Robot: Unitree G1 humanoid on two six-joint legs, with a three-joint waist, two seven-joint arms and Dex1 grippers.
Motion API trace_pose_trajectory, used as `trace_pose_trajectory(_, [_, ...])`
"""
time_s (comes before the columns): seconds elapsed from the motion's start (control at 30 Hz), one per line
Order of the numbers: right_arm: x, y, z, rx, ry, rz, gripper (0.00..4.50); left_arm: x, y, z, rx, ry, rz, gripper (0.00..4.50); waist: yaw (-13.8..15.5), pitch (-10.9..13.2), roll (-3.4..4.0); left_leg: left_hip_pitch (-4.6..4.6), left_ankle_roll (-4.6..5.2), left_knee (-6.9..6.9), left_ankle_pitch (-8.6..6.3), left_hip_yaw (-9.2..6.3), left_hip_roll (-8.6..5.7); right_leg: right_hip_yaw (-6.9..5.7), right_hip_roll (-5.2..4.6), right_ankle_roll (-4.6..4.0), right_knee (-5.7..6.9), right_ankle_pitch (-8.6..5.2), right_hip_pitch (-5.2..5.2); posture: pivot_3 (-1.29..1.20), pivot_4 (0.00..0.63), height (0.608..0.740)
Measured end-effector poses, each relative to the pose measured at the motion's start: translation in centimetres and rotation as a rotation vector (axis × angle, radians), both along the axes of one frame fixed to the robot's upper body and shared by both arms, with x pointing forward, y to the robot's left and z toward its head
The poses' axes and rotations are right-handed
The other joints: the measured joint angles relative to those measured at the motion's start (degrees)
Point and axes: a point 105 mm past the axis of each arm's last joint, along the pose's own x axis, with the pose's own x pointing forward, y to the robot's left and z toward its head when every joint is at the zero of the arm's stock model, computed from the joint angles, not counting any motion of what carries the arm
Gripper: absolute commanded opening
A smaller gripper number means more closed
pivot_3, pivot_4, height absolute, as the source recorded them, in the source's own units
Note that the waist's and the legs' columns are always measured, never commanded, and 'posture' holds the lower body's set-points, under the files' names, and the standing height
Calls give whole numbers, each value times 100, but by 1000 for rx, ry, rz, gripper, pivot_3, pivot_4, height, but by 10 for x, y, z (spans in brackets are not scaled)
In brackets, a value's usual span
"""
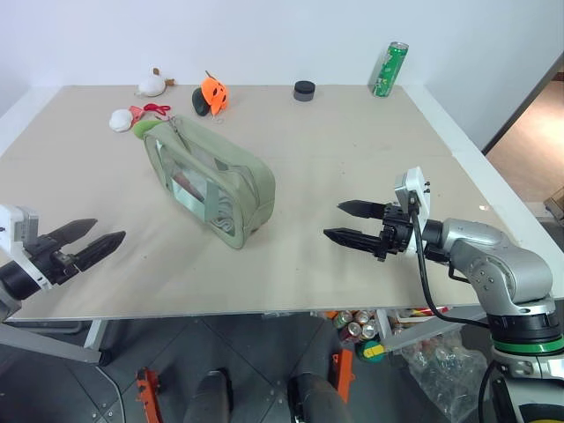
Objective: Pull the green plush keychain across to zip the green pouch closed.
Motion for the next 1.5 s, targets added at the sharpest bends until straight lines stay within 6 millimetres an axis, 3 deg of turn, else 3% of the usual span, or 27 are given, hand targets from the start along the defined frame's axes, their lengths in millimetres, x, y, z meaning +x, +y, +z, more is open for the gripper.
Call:
trace_pose_trajectory(0.2, [0,0,0,-2,-1,-2,4472,5,-1,10,2,-34,-9,4498,0,0,-1,0,0,6,0,1,1,2,1,1,3,2,1,0,150,740])
trace_pose_trajectory(0.87, [0,-1,-1,-20,-3,4,4472,11,-13,14,60,-60,-68,4498,0,-1,-1,0,0,17,0,6,2,8,3,7,5,9,1,0,150,740])
trace_pose_trajectory(1.23, [-1,0,-1,-26,-3,10,4472,22,-25,30,82,-113,-114,4498,0,-1,-1,0,0,26,0,6,2,11,6,12,7,15,4,0,150,740])
trace_pose_trajectory(1.43, [-23,12,16,-8,15,134,4472,34,-38,51,157,-183,-168,4498,2,-1,-1,-1,0,31,0,6,2,14,9,16,8,17,4,0,150,740])
trace_pose_trajectory(1.5, [-32,20,39,17,-33,197,4472,44,-48,67,194,-245,-203,4498,3,0,-1,-4,1,37,1,6,3,16,12,16,10,23,3,0,150,740])
